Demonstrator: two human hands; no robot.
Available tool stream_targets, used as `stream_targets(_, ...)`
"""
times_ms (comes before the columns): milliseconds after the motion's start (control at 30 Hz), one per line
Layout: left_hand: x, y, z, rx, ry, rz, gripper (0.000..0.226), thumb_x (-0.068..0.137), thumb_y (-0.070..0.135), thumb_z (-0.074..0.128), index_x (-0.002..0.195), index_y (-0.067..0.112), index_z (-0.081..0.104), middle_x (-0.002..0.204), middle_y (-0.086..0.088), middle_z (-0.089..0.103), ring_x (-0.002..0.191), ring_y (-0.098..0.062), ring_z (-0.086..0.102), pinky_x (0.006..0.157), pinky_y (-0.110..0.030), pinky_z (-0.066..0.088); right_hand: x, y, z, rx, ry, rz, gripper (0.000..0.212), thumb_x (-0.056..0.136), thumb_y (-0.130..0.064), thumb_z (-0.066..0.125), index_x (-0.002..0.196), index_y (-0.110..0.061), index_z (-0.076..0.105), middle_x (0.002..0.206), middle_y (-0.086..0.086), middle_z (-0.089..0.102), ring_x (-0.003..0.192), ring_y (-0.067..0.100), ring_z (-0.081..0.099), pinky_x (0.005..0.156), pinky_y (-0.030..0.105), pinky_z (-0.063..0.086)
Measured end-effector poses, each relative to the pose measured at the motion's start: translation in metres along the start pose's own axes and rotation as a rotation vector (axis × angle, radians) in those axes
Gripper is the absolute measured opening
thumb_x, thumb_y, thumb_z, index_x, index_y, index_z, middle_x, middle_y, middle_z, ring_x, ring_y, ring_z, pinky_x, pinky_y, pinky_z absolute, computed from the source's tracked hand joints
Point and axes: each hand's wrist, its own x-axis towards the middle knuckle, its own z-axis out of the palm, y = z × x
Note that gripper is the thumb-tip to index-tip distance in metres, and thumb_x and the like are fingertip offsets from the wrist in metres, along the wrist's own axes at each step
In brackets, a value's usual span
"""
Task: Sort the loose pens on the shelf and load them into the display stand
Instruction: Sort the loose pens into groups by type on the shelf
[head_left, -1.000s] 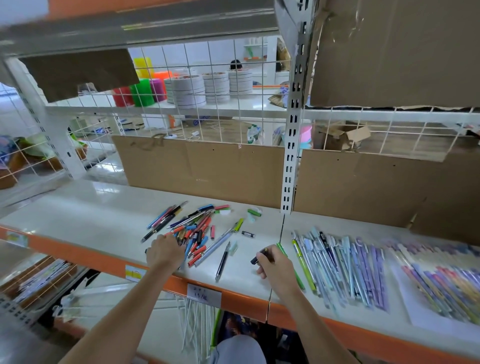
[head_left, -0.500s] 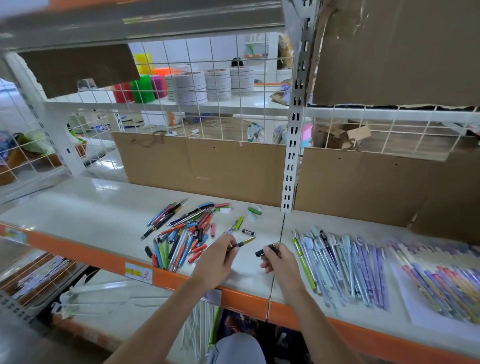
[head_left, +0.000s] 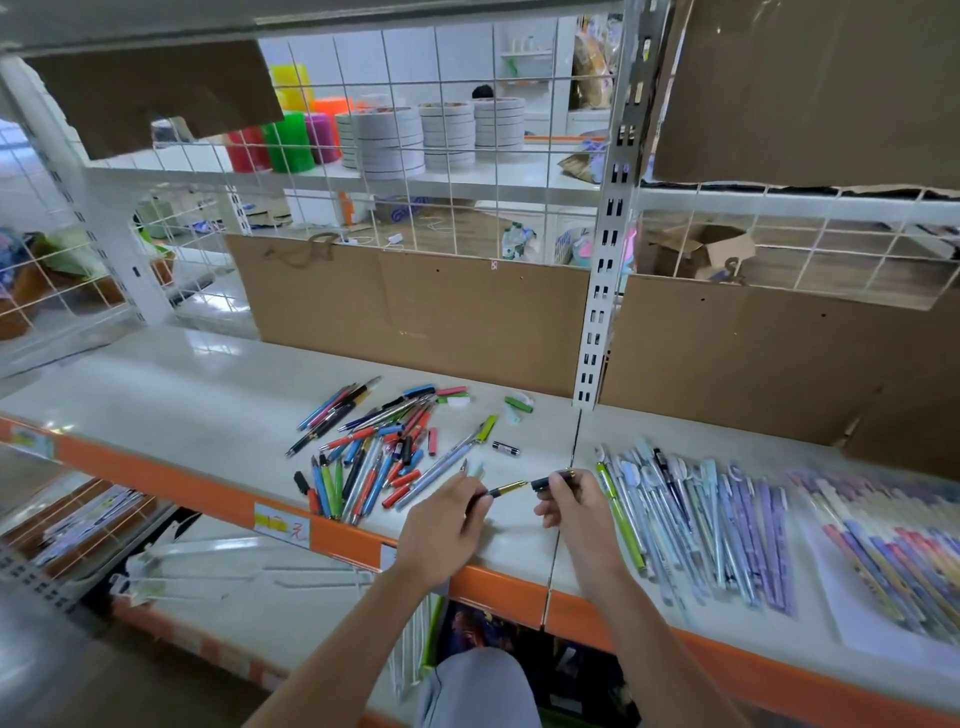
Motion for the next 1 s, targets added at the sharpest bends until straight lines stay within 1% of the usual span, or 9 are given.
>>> stream_targets(100, 0.000, 0.000, 0.001, 0.001, -0.016, 0.019, 0.024, 0.100, 0.034, 0.038, 0.100, 0.017, 0.056, 0.094, 0.004, 0.056, 0.080, -0.015, 0.056, 0.066, -0.032, 0.044, 0.000, -0.001, 0.000, 0.016, -0.008, -0.002, 0.010, 0.098, -0.013, 0.048, 0.092, -0.007, 0.054, 0.081, 0.007, 0.063, 0.062, 0.012, 0.057, 0.055, 0.021, 0.045)
stream_targets(200, 0.000, 0.001, 0.001, -0.008, -0.029, 0.015, 0.022, 0.100, 0.032, 0.039, 0.099, 0.017, 0.055, 0.093, 0.003, 0.056, 0.079, -0.015, 0.055, 0.066, -0.031, 0.042, -0.001, 0.001, 0.001, -0.054, -0.075, -0.003, 0.010, 0.096, -0.012, 0.052, 0.093, -0.006, 0.059, 0.079, 0.006, 0.066, 0.061, 0.009, 0.057, 0.055, 0.019, 0.045)
stream_targets(333, 0.001, 0.001, 0.000, -0.060, -0.043, -0.011, 0.017, 0.099, 0.031, 0.043, 0.093, 0.019, 0.054, 0.082, 0.006, 0.056, 0.075, -0.013, 0.054, 0.063, -0.028, 0.040, 0.000, -0.004, 0.000, -0.040, -0.140, 0.014, 0.012, 0.094, -0.011, 0.055, 0.089, -0.005, 0.064, 0.077, 0.007, 0.067, 0.061, 0.010, 0.056, 0.055, 0.019, 0.043)
stream_targets(400, 0.002, 0.001, 0.001, -0.121, -0.035, -0.029, 0.015, 0.098, 0.028, 0.046, 0.090, 0.018, 0.054, 0.077, 0.006, 0.055, 0.070, -0.012, 0.051, 0.060, -0.025, 0.035, -0.001, -0.006, 0.006, -0.037, -0.160, 0.027, 0.014, 0.094, -0.012, 0.054, 0.089, -0.005, 0.065, 0.075, 0.005, 0.067, 0.062, 0.010, 0.056, 0.055, 0.020, 0.042)
stream_targets(533, 0.003, -0.004, 0.001, -0.166, 0.046, -0.107, 0.014, 0.096, 0.021, 0.050, 0.088, 0.011, 0.057, 0.072, 0.002, 0.057, 0.066, -0.014, 0.050, 0.058, -0.025, 0.034, -0.001, -0.007, 0.033, -0.018, -0.113, 0.043, 0.016, 0.094, -0.011, 0.052, 0.086, -0.001, 0.061, 0.069, 0.005, 0.064, 0.058, 0.011, 0.054, 0.053, 0.022, 0.039)
stream_targets(700, 0.001, -0.001, -0.003, -0.239, 0.093, -0.162, 0.015, 0.094, 0.018, 0.052, 0.080, 0.014, 0.050, 0.068, 0.004, 0.053, 0.063, -0.010, 0.048, 0.055, -0.020, 0.034, 0.005, -0.011, 0.063, -0.154, 0.032, 0.098, 0.014, 0.091, -0.014, 0.050, 0.079, -0.008, 0.048, 0.066, 0.005, 0.054, 0.054, 0.016, 0.043, 0.051, 0.026, 0.036)
stream_targets(867, 0.001, 0.003, -0.005, -0.319, 0.066, -0.128, 0.013, 0.096, 0.016, 0.047, 0.087, 0.011, 0.056, 0.080, 0.001, 0.055, 0.073, -0.011, 0.052, 0.065, -0.029, 0.044, -0.003, -0.008, 0.067, -0.343, -0.109, 0.054, 0.020, 0.095, -0.020, 0.048, 0.075, -0.015, 0.049, 0.073, 0.003, 0.055, 0.064, 0.015, 0.051, 0.056, 0.025, 0.039)
stream_targets(967, 0.003, 0.000, -0.006, -0.297, 0.101, -0.149, 0.015, 0.099, 0.020, 0.043, 0.086, 0.017, 0.051, 0.084, 0.006, 0.047, 0.077, -0.010, 0.047, 0.065, -0.015, 0.035, 0.007, -0.027, 0.052, -0.246, -0.031, 0.039, 0.013, 0.095, -0.013, 0.046, 0.082, -0.010, 0.048, 0.071, 0.003, 0.057, 0.056, 0.013, 0.053, 0.048, 0.025, 0.038)
stream_targets(1000, 0.006, -0.003, -0.006, -0.287, 0.121, -0.189, 0.012, 0.098, 0.019, 0.043, 0.088, 0.017, 0.049, 0.086, 0.005, 0.046, 0.079, -0.011, 0.046, 0.065, -0.013, 0.033, 0.014, -0.033, 0.042, -0.315, -0.006, -0.006, 0.015, 0.094, -0.012, 0.047, 0.079, -0.010, 0.046, 0.068, 0.003, 0.056, 0.054, 0.013, 0.051, 0.049, 0.028, 0.038)
